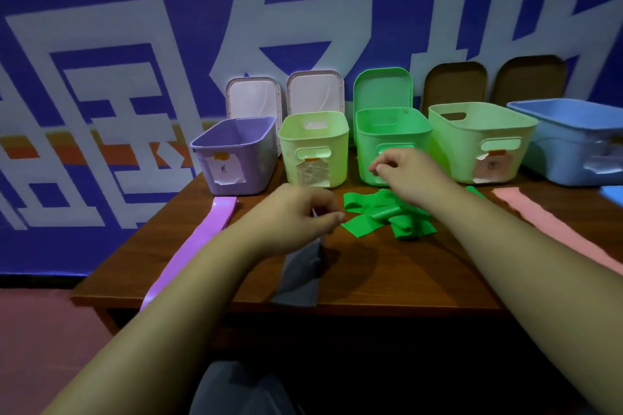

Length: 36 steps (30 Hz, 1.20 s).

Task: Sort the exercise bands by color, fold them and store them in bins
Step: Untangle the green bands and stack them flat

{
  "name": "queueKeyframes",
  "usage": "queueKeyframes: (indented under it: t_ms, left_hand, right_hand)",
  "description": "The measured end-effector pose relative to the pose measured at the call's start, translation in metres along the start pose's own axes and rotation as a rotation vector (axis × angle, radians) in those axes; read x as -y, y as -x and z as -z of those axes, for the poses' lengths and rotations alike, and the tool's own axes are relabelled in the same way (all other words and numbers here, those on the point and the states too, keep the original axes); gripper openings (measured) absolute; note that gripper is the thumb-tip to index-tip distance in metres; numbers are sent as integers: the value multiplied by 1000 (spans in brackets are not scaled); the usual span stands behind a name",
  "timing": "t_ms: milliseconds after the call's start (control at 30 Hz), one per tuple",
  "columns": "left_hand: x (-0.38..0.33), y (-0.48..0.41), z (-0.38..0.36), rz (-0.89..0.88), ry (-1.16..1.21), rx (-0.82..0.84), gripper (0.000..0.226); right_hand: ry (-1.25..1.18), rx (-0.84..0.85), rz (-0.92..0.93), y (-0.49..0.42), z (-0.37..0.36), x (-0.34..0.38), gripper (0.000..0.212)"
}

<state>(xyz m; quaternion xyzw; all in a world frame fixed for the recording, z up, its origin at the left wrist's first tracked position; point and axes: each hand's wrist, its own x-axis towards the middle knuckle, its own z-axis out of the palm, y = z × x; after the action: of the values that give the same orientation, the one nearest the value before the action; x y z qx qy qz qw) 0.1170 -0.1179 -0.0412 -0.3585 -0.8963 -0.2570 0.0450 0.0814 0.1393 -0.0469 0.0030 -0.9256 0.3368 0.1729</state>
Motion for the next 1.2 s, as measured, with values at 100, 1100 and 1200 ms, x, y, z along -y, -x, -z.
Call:
queueKeyframes:
  t_ms: [100,1100,1200]
  left_hand:
    - [2,-53,-5,-14,-31,50,18]
    - [54,-166,-68,170,532,-196,32]
    - [57,-161,-64,116,365,-160,43]
  right_hand:
    - [80,-40,-32,1,16,-33,22]
    - [-1,-1,-17,7,-2,-97,25]
    - [-132,-86,-71,8,1,-96,25]
